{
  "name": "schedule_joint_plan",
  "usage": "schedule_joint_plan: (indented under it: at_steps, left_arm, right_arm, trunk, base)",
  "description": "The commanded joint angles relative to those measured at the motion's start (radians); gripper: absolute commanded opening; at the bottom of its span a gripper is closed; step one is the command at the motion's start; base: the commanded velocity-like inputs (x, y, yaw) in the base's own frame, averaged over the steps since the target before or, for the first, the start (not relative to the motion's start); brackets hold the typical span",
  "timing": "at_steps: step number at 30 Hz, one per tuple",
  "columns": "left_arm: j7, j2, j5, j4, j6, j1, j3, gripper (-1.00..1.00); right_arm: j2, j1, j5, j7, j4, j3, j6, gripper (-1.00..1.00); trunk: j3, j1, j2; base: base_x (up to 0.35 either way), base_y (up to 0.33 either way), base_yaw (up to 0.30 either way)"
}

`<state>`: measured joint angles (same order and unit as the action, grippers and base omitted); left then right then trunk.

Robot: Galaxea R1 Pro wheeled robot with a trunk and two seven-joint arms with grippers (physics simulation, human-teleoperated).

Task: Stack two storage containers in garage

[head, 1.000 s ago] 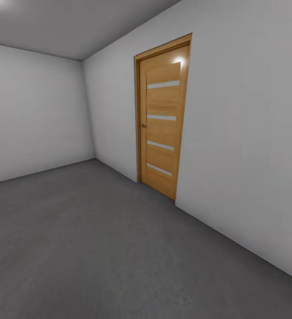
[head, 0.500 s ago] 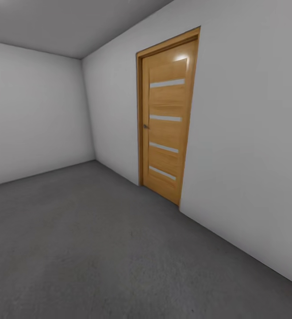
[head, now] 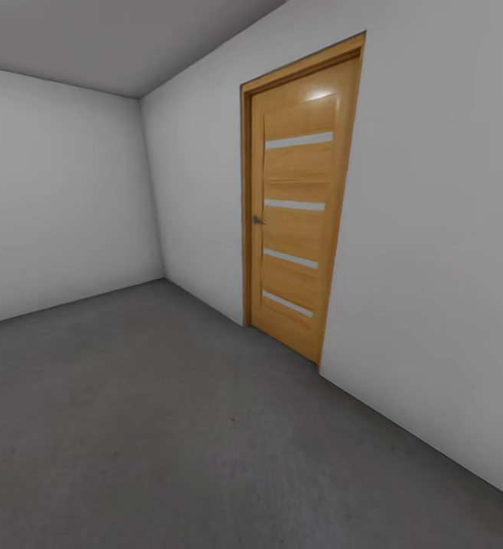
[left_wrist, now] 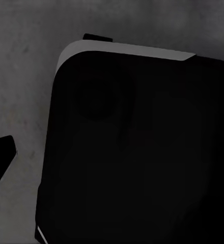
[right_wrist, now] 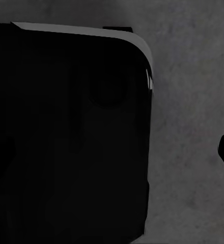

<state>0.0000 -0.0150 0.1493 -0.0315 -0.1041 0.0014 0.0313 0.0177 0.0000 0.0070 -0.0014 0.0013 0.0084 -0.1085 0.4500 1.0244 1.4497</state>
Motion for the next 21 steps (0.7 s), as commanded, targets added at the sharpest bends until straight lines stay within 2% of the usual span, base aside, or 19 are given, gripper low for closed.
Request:
schedule_joint_plan:
  at_steps: [1, 11, 21]
  left_arm:
    - [0.000, 0.000, 0.006, -0.001, -0.002, 0.000, 0.002, 1.00]
    - [0.000, 0.000, 0.006, -0.001, -0.002, 0.000, 0.002, 1.00]
    - [0.000, 0.001, 0.007, -0.001, 0.000, 0.000, 0.002, 1.00]
  right_arm:
    - [0.000, 0.000, 0.001, 0.000, 0.000, 0.001, -0.004, 1.00]
    - [0.001, 0.000, 0.001, 0.002, 0.000, 0.001, -0.004, 1.00]
    - [0.001, 0.000, 0.001, 0.000, 0.002, 0.001, -0.002, 1.00]
  trunk:
    - [0.001, 0.001, 0.000]
    - [0.001, 0.001, 0.000]
    - [0.001, 0.001, 0.000]
  base:
    - [0.324, 0.158, 0.000]
    - [0.323, 0.130, 0.000]
    - [0.323, 0.050, 0.000]
